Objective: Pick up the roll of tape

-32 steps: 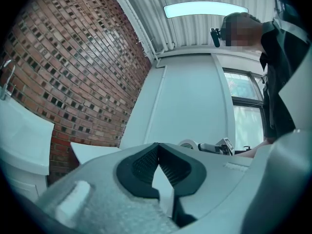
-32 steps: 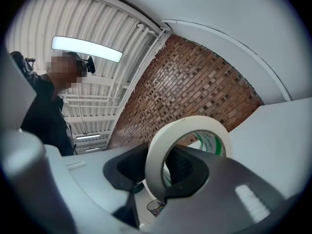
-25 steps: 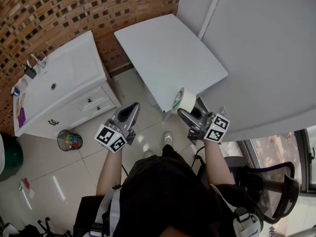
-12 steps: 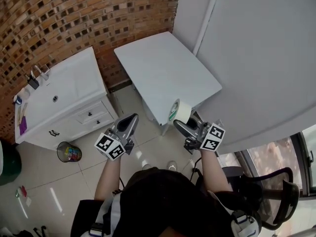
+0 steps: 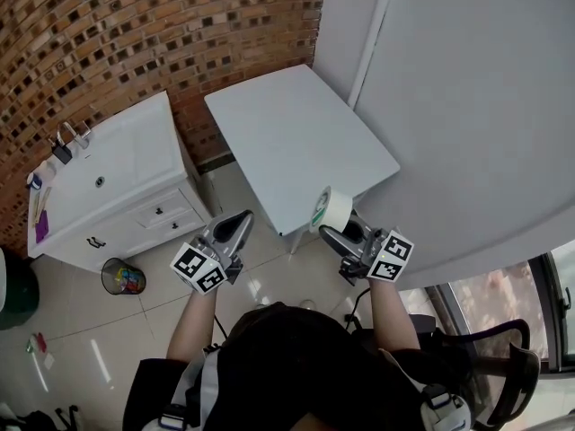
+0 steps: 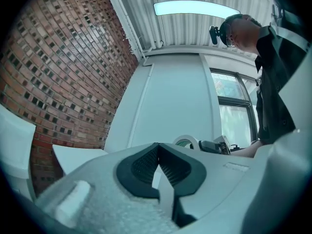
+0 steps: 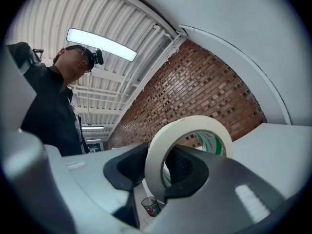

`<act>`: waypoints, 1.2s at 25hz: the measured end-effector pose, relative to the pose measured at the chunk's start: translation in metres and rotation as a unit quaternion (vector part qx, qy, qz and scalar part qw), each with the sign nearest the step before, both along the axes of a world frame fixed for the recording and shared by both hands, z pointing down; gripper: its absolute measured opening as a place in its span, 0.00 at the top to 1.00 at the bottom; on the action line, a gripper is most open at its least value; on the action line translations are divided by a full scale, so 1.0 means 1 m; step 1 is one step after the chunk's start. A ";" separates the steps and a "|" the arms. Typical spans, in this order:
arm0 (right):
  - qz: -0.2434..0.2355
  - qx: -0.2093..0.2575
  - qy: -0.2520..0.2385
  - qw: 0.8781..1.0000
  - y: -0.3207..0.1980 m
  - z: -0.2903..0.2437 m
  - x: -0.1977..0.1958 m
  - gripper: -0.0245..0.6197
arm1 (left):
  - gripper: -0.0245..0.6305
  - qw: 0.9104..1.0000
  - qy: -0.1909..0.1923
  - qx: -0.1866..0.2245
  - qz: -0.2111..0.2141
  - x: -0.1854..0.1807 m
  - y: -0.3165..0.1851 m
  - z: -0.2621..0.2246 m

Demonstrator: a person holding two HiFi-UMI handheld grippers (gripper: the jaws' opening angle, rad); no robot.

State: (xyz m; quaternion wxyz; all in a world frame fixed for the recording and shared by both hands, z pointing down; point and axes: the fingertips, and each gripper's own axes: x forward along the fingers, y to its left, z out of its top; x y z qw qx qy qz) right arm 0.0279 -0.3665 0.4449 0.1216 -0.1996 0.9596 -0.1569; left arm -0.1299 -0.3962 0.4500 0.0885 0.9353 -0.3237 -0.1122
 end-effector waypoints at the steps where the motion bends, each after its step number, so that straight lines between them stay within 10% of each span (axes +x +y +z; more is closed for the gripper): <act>1: -0.003 0.002 0.006 1.000 0.000 0.002 0.002 0.78 | 0.96 1.000 0.001 -0.001 0.000 0.005 0.001 0.000; 30: -0.007 0.001 0.012 1.000 0.005 0.021 0.019 0.78 | 0.96 0.999 0.022 -0.011 -0.029 0.019 0.009 0.005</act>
